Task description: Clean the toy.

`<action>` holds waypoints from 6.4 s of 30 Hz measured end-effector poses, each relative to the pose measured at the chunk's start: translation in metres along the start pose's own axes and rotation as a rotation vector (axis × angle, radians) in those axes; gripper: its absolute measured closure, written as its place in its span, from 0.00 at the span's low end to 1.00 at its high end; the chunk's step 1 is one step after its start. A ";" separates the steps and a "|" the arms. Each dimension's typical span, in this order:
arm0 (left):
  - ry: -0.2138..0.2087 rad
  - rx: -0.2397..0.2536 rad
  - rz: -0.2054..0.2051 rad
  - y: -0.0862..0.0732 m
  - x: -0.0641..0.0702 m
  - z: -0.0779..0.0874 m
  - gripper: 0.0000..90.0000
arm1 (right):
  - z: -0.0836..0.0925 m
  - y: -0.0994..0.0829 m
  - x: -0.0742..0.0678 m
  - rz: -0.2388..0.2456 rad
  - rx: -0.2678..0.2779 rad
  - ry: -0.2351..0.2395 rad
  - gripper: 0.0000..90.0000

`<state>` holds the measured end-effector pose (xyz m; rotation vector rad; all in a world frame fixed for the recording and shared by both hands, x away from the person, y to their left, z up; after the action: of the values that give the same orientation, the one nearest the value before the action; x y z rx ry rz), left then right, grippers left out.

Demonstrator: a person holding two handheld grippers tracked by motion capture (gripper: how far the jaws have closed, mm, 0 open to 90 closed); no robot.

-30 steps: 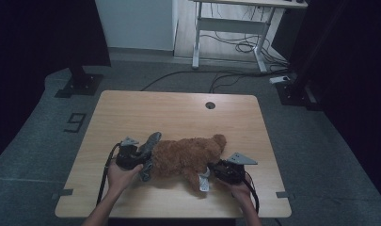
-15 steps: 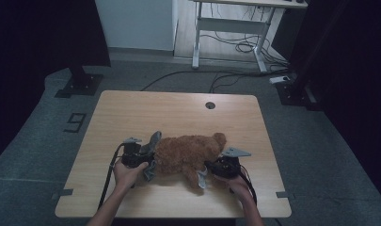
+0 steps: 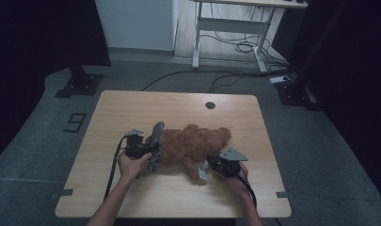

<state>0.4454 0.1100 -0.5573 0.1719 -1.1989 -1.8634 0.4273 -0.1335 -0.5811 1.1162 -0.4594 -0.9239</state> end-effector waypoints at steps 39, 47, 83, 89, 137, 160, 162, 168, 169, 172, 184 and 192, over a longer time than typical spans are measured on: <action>0.044 0.040 -0.317 0.000 0.067 0.000 0.87 | 0.048 0.040 -0.001 -0.188 0.073 0.110 0.21; 0.018 0.057 -0.314 -0.008 0.072 0.004 0.86 | 0.016 0.032 -0.003 -0.220 -0.084 0.143 0.15; -0.004 -0.078 -0.423 0.046 0.163 -0.086 0.85 | 0.027 0.000 -0.023 -0.032 -0.003 0.053 0.54; 0.049 -0.075 -0.408 0.043 0.136 -0.067 0.84 | 0.027 0.000 -0.021 -0.059 -0.004 0.057 0.54; 0.015 -0.067 -0.522 0.051 0.180 -0.068 0.85 | 0.026 -0.001 -0.017 -0.100 0.017 0.068 0.54; 0.193 -0.032 -0.350 0.029 0.057 0.004 0.86 | 0.025 -0.001 -0.017 -0.107 0.018 0.058 0.54; 0.209 -0.040 -0.336 0.026 0.045 0.009 0.86 | 0.025 -0.001 -0.017 -0.108 0.019 0.057 0.54; 0.268 -0.090 -0.308 0.008 0.015 0.014 0.86 | 0.025 -0.001 -0.016 -0.112 0.020 0.056 0.54; 0.280 -0.107 -0.307 0.002 0.010 0.013 0.86 | 0.025 -0.001 -0.016 -0.113 0.022 0.057 0.54; 0.286 -0.172 -0.295 -0.020 -0.001 0.005 0.86 | 0.025 -0.001 -0.016 -0.114 0.022 0.057 0.55; 0.238 -0.049 -0.262 0.028 0.016 0.028 0.85 | 0.025 -0.001 -0.015 -0.117 0.028 0.058 0.55; 0.127 -0.005 -0.393 0.069 0.095 0.004 0.85 | 0.025 -0.001 -0.016 -0.108 0.032 0.053 0.55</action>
<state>0.4282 0.0334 -0.4702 0.5485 -1.1305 -2.1537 0.4002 -0.1345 -0.5697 1.2014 -0.3742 -0.9815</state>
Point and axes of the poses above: each handheld gripper's, and its own axes: z roughly backward along the jaws, y roughly out of its top, x roughly to its right, the point moved 10 cm from there along -z, roughly forward along the jaws, and after that the axes turned 11 degrees about -z, right-handed, at the moved point
